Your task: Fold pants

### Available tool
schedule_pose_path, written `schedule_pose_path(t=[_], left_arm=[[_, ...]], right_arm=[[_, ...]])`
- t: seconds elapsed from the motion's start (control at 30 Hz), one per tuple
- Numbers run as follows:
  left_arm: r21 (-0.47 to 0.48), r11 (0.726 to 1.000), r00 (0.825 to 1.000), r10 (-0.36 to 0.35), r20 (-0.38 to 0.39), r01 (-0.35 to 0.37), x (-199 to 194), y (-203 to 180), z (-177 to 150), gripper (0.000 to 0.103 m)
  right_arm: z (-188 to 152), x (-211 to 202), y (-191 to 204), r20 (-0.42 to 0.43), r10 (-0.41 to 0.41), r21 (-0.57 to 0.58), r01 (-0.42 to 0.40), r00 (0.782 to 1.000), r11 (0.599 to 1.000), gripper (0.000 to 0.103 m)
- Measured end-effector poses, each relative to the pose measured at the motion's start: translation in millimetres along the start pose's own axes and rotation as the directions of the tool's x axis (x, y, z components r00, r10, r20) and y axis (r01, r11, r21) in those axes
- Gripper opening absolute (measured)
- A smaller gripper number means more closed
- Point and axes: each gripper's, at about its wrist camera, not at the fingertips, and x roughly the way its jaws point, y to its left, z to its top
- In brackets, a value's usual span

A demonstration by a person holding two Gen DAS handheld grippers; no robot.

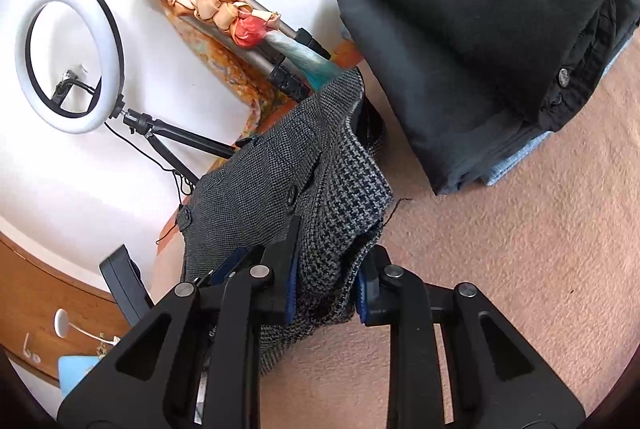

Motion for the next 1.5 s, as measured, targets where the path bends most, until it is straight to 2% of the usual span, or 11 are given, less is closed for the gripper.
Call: schedule_pose_path(t=[0.2,0.33,0.43,0.67,0.83,0.93,1.03,1.1,1.17,1.4,1.5], left_arm=[[-0.048,0.999,1.0,0.003,0.024,-0.002,-27.2,5.7,-1.5,0.031],[-0.019,0.999,0.999,0.027,0.047,-0.026,-56.2,8.4,-22.6,0.032],[-0.026,0.999,1.0,0.021,-0.003,-0.021,-50.3,11.9,-31.3,0.044],[-0.078,0.997,0.999,-0.021,-0.035,0.018,-42.5,18.0,-29.2,0.044],[-0.166,0.982,0.996,-0.084,0.042,0.09,-92.8,43.7,-22.0,0.045],[-0.217,0.971,0.991,-0.08,0.106,0.102,-128.9,69.7,-24.8,0.045],[-0.295,0.948,0.982,-0.066,0.177,0.117,-159.9,102.1,-31.3,0.045],[-0.326,0.94,0.974,-0.02,0.226,0.095,-176.9,122.5,-31.8,0.045],[-0.358,0.93,0.968,0.009,0.251,0.084,-185.2,139.2,-33.3,0.045],[-0.487,0.867,0.965,0.031,0.259,0.103,-196.2,206.2,-48.4,0.045],[-0.55,0.828,0.964,0.045,0.261,0.11,-198.7,230.4,-57.8,0.045]], right_arm=[[2.2,-3.1,6.3,0.016,0.0,-0.021,0.001,1.0,1.0,0.022],[1.9,-6.4,11.0,0.028,-0.011,-0.047,0.013,1.0,0.999,0.022],[0.3,-6.5,16.6,0.034,-0.043,-0.083,0.045,0.999,0.996,0.021],[-7.1,-5.4,34.9,0.055,-0.128,-0.17,0.136,0.99,0.976,0.02],[-5.5,-10.7,51.7,0.078,-0.149,-0.23,0.163,0.986,0.959,0.018],[-6.4,-9.5,68.5,0.08,-0.17,-0.29,0.186,0.982,0.939,0.018],[-6.8,-9.7,92.6,0.099,-0.181,-0.371,0.205,0.979,0.906,0.018],[-8.5,-10.1,110.2,0.119,-0.18,-0.425,0.214,0.976,0.879,0.018],[-14.6,-7.3,132.4,0.148,-0.19,-0.494,0.239,0.971,0.836,0.018],[-59.2,15.6,215.2,0.196,-0.2,-0.727,0.279,0.96,0.628,0.018],[-83.8,30.5,243.0,0.211,-0.21,-0.787,0.293,0.955,0.543,0.018]])
